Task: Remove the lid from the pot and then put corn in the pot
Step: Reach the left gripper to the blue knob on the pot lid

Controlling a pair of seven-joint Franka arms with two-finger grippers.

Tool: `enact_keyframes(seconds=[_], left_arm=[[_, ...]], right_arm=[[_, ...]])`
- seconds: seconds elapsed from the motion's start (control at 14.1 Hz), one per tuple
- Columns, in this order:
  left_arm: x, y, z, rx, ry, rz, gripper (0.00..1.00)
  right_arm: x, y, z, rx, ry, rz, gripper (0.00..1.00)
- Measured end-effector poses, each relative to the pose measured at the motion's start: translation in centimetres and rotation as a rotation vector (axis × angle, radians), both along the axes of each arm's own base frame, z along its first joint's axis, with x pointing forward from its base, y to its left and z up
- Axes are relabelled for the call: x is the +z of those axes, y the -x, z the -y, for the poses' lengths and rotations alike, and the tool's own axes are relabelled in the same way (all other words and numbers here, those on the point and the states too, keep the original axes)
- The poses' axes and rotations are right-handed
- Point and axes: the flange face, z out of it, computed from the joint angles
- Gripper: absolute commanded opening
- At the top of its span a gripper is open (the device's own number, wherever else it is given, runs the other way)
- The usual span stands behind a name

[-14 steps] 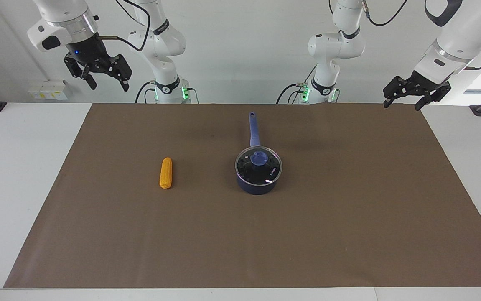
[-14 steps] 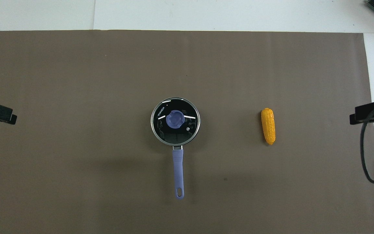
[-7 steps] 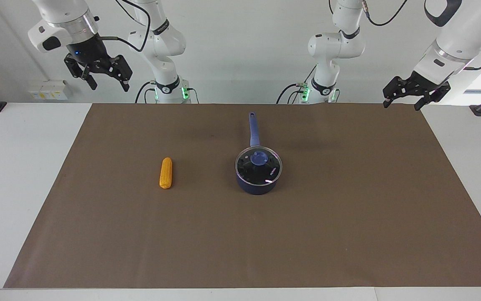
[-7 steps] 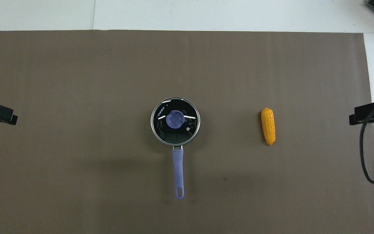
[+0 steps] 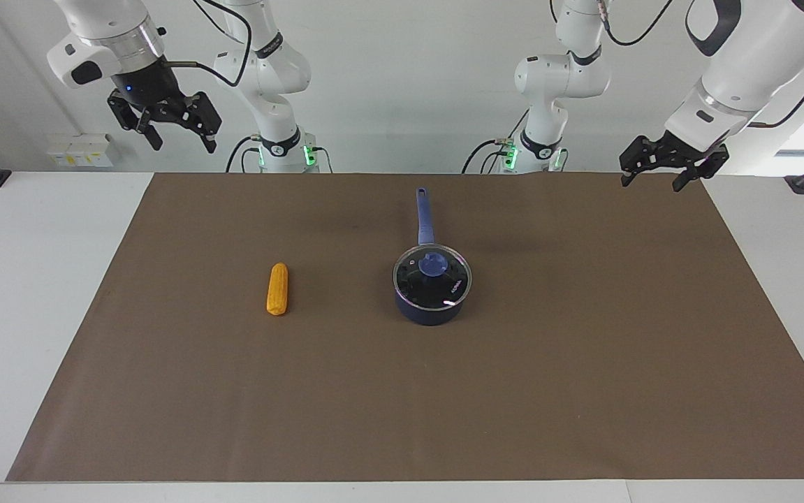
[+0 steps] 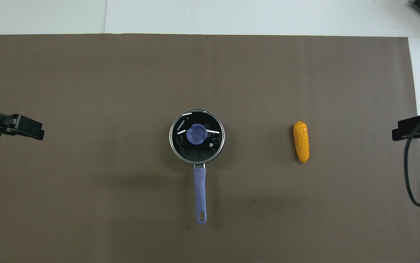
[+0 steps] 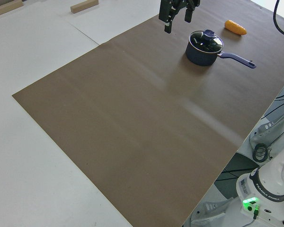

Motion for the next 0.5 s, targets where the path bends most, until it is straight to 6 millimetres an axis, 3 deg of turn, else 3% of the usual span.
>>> enact_keyframes(seconds=[0.5], left_arm=[[-3.7,-0.2,7.3,0.065,-0.014,0.025,1.00]], right_arm=[[0.0,0.0,0.0,0.000,0.000,0.000,1.00]])
